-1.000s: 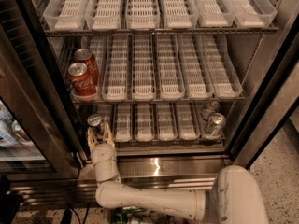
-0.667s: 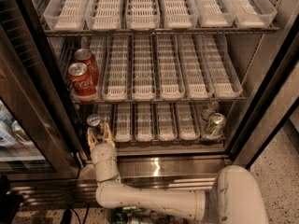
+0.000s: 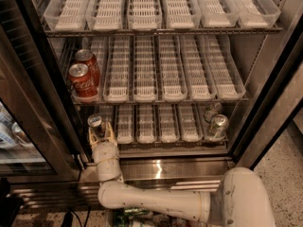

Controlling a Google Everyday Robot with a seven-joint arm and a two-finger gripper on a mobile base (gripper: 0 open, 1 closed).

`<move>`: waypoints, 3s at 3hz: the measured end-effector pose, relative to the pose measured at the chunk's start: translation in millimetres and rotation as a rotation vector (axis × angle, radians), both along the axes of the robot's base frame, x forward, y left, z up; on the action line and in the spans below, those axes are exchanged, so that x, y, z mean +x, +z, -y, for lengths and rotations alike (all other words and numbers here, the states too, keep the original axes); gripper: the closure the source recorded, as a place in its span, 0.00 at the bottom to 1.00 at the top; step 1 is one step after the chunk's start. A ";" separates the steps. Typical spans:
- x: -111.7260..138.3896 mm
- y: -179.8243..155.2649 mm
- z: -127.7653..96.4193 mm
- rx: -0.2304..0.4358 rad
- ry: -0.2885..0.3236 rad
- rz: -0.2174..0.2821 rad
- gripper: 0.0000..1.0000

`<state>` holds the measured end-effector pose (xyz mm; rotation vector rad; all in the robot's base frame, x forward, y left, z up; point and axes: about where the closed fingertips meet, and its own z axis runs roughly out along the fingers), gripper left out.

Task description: Pick redbull can from bottom shelf of fridge

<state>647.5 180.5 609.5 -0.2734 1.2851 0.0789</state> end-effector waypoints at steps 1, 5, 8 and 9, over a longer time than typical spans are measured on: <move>-3.9 34.8 16.2 0.021 -0.010 0.067 1.00; -90.4 49.2 51.6 -0.038 0.196 -0.110 1.00; -114.3 84.2 117.6 -0.147 0.297 -0.283 1.00; -125.5 87.3 100.7 -0.172 0.371 -0.283 1.00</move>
Offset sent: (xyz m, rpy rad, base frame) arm -0.0077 -0.0305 0.0493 0.0244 -0.0971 -0.0225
